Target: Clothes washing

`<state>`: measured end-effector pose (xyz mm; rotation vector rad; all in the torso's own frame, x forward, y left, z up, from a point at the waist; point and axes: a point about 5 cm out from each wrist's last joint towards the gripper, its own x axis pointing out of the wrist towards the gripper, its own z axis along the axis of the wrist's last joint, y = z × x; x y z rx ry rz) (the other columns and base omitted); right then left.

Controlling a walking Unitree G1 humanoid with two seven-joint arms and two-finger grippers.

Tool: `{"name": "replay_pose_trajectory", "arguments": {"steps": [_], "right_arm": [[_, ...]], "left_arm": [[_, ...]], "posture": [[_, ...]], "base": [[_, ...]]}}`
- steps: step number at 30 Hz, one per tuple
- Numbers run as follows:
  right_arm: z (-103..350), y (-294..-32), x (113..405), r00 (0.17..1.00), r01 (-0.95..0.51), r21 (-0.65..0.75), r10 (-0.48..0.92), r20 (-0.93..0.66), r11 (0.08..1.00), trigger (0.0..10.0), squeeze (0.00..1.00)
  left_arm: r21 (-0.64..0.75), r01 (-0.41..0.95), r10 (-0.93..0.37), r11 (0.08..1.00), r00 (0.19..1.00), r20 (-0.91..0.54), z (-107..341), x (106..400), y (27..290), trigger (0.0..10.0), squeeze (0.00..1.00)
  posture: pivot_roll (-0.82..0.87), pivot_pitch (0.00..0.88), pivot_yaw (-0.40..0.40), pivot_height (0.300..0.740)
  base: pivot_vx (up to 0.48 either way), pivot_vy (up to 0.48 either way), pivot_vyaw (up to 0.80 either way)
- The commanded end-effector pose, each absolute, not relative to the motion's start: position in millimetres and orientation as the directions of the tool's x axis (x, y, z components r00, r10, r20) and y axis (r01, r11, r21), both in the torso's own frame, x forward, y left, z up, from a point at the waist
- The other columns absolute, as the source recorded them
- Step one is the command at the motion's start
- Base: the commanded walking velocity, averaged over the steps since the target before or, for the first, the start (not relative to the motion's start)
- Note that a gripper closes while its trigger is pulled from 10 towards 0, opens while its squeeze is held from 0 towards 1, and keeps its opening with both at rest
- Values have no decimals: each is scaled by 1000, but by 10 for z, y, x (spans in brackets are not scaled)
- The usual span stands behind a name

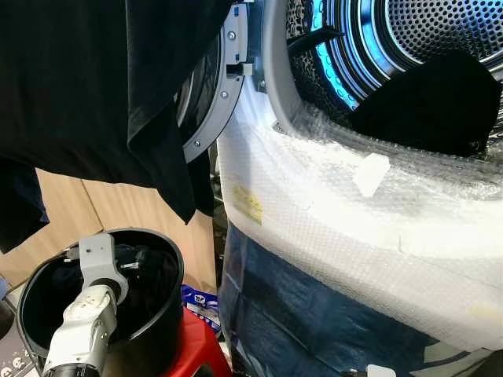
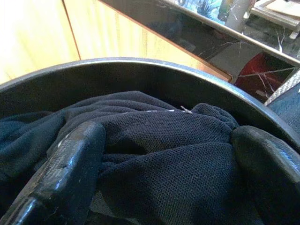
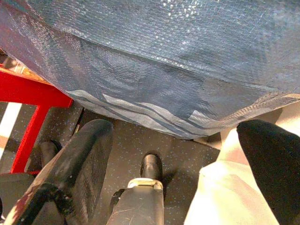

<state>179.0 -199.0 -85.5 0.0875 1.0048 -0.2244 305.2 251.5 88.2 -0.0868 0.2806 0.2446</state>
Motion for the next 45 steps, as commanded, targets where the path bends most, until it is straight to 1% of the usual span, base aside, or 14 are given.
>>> {"name": "replay_pose_trajectory", "arguments": {"steps": [1, 5, 7, 13, 19, 20, 21, 36, 41, 45], "right_arm": [[-869, -1974, 1766, 512, 231, -25, -143, -847, 973, 10000, 0], [-867, -1974, 1769, 513, 231, -27, -146, -846, 973, 10000, 0], [-862, -1967, 1781, 517, 231, -27, -146, -844, 973, 10000, 0], [-852, -1950, 1809, 525, 227, -24, -143, -839, 973, 10000, 0], [-852, -1934, 1814, 527, 227, -21, -140, -838, 974, 10000, 0], [-851, -1931, 1815, 528, 225, -20, -139, -838, 974, 10000, 0], [-852, -1929, 1813, 527, 224, -21, -139, -838, 974, 10000, 0], [-841, -1929, 1837, 533, 202, -27, -133, -836, 979, 10000, 0], [-817, -1908, 1893, 545, 195, -19, -124, -829, 981, 10000, 0], [-810, -1888, 1914, 549, 173, -16, -110, -829, 985, 10000, 0]], "left_arm": [[-26, -251, 228, 968, 916, -331, 820, 3060, 2495, 10000, 0], [20, -246, 236, 969, 899, -368, 759, 3035, 2507, 10000, 0], [13, -248, 234, 969, 891, -390, 727, 3020, 2502, 10000, 0], [97, -173, 199, 980, 856, -477, 599, 2970, 2456, 10000, 0], [129, -143, 189, 981, 852, -489, 581, 2954, 2435, 10000, 0], [132, -134, 181, 982, 857, -483, 590, 2962, 2422, 7608, 0], [128, -138, 183, 982, 864, -470, 606, 2972, 2416, 0, 0], [162, -79, 146, 984, 874, -463, 605, 2973, 2373, 0, 0], [166, -78, 147, 983, 876, -459, 604, 2958, 2400, 0, 0], [160, -102, 163, 982, 883, -440, 630, 2899, 2475, 0, 0]], "posture": [[22, 0, 28, 740], [21, 0, 30, 740], [21, 0, 32, 740], [23, 0, 35, 740], [24, 0, 38, 740], [25, 0, 36, 740], [25, 0, 36, 740], [25, 0, 28, 740], [31, 0, 23, 740], [33, 0, 18, 740]], "base": [[0, 0, 0], [0, 0, 0], [0, 0, 0], [0, 0, 0], [0, 0, 0], [0, 0, 0], [0, 0, 0], [0, 0, 0], [0, 0, 0], [0, 0, 0]]}}
